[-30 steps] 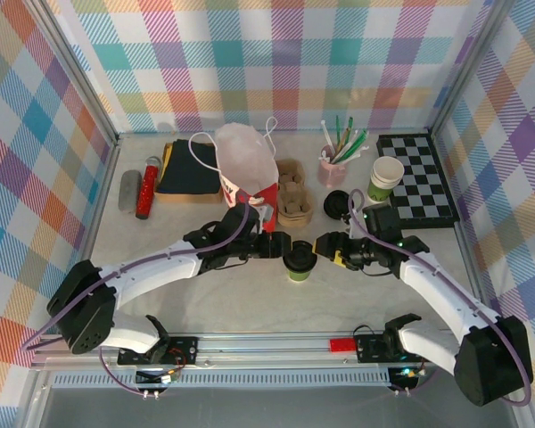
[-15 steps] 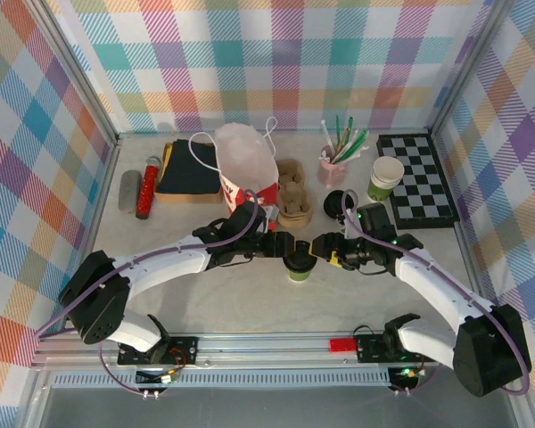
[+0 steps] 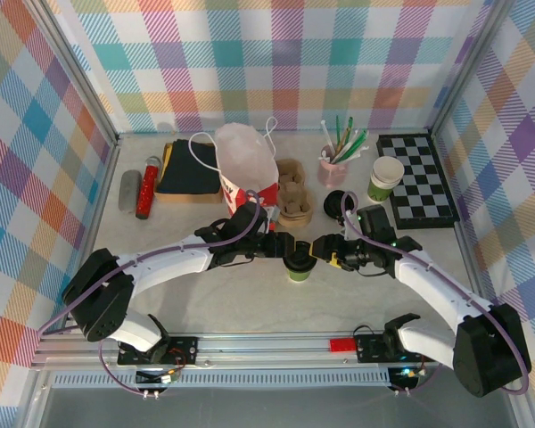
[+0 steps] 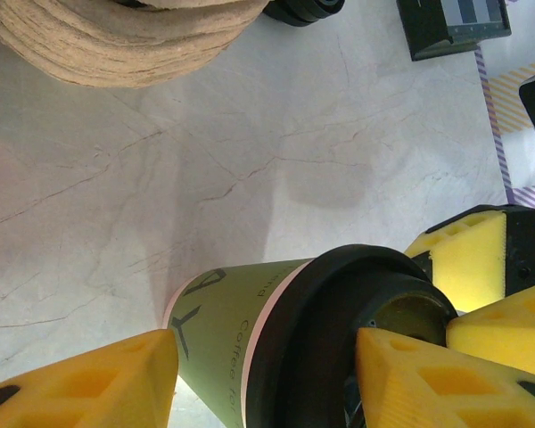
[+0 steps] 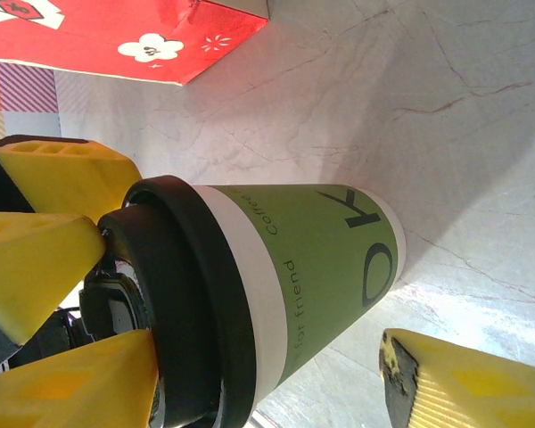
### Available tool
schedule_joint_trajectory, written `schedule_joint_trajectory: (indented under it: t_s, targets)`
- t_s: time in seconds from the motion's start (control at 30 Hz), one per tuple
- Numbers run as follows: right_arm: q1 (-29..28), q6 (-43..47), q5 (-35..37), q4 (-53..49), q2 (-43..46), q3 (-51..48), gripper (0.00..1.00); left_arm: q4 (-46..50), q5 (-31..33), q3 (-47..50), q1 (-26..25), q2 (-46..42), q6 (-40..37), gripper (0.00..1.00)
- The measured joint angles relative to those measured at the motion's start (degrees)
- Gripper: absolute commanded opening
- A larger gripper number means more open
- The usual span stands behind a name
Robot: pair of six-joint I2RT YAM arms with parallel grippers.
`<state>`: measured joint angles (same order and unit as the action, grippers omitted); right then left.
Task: Pack the takeout coffee
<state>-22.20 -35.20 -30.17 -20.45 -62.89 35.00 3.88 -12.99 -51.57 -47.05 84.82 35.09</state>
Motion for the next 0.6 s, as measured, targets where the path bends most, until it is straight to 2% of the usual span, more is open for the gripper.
schedule_joint_trajectory:
  t_s: [0.6]
  targets:
    - [0.0,-3.0,0.1,9.5,4.3,-7.0,0.61,-1.5,-0.2,0.8,-0.2,0.0,0.0,0.53]
